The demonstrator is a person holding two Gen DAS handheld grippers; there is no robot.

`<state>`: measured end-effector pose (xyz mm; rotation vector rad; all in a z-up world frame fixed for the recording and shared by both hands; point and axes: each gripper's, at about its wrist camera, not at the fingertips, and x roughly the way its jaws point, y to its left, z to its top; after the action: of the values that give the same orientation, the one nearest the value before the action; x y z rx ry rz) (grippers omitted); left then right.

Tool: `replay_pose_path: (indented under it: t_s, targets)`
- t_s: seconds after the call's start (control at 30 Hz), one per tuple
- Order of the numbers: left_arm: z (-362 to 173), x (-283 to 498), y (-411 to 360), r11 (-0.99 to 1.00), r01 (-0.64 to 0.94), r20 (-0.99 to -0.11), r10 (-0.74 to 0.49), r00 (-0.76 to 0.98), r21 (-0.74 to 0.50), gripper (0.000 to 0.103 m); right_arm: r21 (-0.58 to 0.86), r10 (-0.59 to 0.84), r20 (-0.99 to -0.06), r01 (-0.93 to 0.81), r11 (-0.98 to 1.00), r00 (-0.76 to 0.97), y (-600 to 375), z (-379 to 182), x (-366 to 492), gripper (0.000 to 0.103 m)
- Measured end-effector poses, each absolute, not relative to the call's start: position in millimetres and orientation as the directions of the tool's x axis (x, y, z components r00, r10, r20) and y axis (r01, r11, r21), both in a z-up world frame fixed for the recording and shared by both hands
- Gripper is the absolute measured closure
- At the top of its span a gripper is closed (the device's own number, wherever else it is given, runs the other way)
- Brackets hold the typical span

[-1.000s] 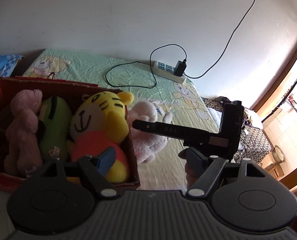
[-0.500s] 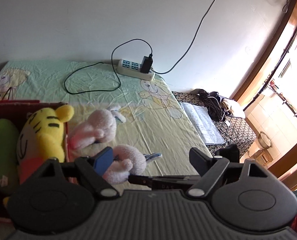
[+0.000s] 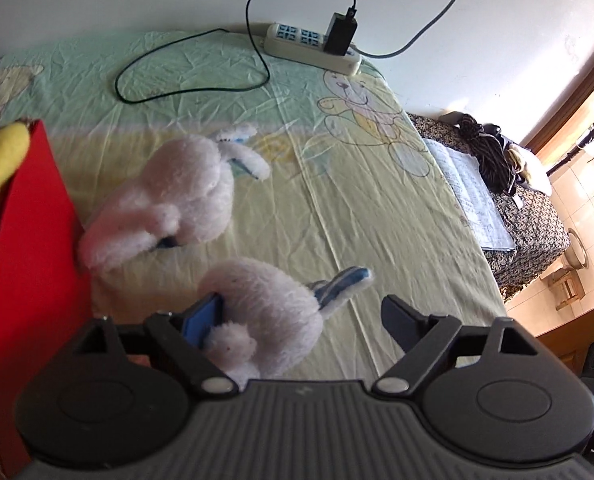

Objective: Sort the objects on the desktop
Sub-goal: 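Move the right tool to the white bunny with blue plaid ears, then close the right tool on the white bunny's body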

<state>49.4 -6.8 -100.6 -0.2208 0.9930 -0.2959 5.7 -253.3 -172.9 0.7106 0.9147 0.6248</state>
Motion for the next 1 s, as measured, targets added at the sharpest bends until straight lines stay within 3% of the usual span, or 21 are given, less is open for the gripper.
replay_pose_path:
  t_s: [0.2,0.3,0.37,0.5,0.63,0.73,1.0]
  targets:
    - [-105.2,17.4,-20.4,0.911,0.178,-0.785,-0.412,0.463,-0.373,0.008,0.831,0.762,-0.458,-0.084,0.550,0.458,-262.7,-189.3,11.8,0.083]
    - [-112.2,-2.2,-27.0,0.887,0.207,-0.792,-0.461,0.399,-0.412,0.009,0.861,0.787,-0.431,-0.059,0.505,0.441,-265.0,-195.4,12.5,0.074]
    - [-113.6,-15.2,-32.9,0.888,0.239,-0.805,-0.457,0.378,-0.392,0.016,0.876,0.807,-0.416,-0.053,0.479,0.420,-263.1,-198.2,11.6,0.063]
    - [-92.5,-29.5,-33.7,0.905,0.299,-0.782,-0.415,0.466,-0.302,0.016,0.881,0.820,-0.407,-0.062,0.468,0.403,-255.3,-200.3,9.7,0.062]
    - [-82.0,-13.7,-26.3,0.940,0.266,-0.755,-0.331,0.567,-0.213,0.010,0.892,0.840,-0.393,-0.066,0.447,0.373,-245.7,-203.1,8.6,0.061]
    - [-93.3,4.2,-18.5,0.946,0.237,-0.767,-0.320,0.556,-0.222,0.010,0.895,0.846,-0.389,-0.067,0.441,0.365,-240.7,-203.7,8.3,0.054]
    - [-114.5,6.2,4.4,0.927,0.207,-0.772,-0.375,0.513,-0.313,0.008,0.911,0.856,-0.376,-0.025,0.411,0.356,-234.0,-213.4,15.7,0.054]
